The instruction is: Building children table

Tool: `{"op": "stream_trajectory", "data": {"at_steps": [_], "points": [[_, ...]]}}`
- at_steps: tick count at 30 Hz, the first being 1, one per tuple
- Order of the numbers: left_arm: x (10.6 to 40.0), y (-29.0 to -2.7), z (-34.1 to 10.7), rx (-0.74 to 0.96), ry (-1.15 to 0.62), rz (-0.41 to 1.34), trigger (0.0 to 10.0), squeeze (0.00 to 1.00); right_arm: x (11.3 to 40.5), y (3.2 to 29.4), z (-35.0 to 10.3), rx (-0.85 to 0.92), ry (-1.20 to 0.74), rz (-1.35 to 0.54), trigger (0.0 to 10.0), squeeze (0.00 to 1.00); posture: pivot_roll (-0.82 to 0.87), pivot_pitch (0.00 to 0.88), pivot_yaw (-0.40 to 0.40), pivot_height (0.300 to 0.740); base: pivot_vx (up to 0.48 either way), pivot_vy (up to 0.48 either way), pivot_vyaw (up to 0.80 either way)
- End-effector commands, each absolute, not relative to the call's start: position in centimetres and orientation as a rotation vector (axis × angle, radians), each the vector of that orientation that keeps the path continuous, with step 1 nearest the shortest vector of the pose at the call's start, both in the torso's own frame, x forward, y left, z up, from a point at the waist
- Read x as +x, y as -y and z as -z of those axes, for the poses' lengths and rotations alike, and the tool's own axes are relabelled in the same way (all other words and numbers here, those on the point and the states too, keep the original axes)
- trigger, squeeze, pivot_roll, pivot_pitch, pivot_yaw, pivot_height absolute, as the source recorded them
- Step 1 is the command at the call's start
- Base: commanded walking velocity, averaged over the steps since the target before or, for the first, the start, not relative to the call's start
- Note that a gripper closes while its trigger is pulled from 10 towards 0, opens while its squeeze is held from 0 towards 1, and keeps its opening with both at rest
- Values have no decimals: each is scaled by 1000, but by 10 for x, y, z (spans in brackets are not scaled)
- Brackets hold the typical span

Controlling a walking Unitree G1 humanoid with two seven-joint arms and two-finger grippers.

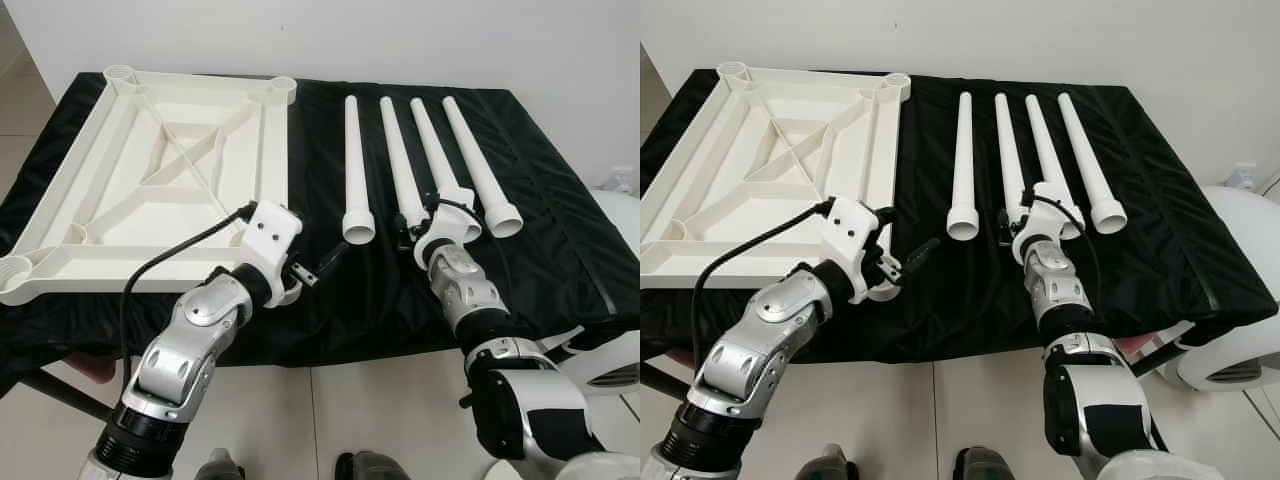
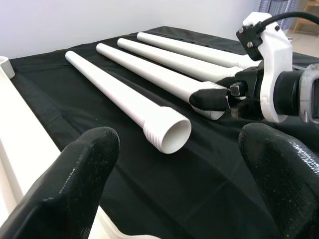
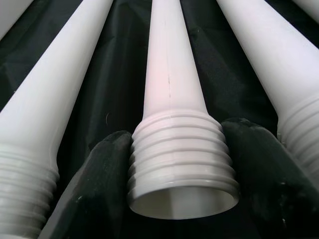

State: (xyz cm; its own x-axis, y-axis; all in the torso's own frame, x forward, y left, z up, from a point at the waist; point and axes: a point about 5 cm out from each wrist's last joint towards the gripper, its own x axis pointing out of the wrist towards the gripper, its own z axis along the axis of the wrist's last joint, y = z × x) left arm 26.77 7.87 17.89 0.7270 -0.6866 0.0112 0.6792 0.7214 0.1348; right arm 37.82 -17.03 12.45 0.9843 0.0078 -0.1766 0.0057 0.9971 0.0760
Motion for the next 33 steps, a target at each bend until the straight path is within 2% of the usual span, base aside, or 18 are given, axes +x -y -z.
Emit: {"op": "stream_trajectory", "data": {"at_steps": [1,8,9,17,19,26,33], "points": [[267,-78,-182,135,69,781,10000,0,376,172,-116,114,-232,9,0,0,12,50,-45,740,0,0,0],[272,-79,-187,171,87,804,10000,0,375,177,-111,155,-265,38,0,0,3,44,-51,740,0,0,0],[274,-79,-188,174,89,803,10000,0,375,176,-110,155,-269,36,9922,0,-2,41,-51,740,0,0,0],[283,-84,-194,129,101,779,10000,0,375,175,-124,183,-127,-16,10000,0,-14,28,-50,740,0,0,0],[286,-87,-194,94,97,769,10000,0,373,174,-137,229,-17,-53,10000,0,-18,21,-50,740,0,0,0],[291,-93,-196,62,93,756,10000,0,368,170,-158,246,127,-130,10000,0,-24,16,-44,740,0,0,0],[300,-97,-205,-74,100,765,10000,0,358,173,-166,218,211,-174,10000,0,-26,0,-37,740,0,0,0]]}}
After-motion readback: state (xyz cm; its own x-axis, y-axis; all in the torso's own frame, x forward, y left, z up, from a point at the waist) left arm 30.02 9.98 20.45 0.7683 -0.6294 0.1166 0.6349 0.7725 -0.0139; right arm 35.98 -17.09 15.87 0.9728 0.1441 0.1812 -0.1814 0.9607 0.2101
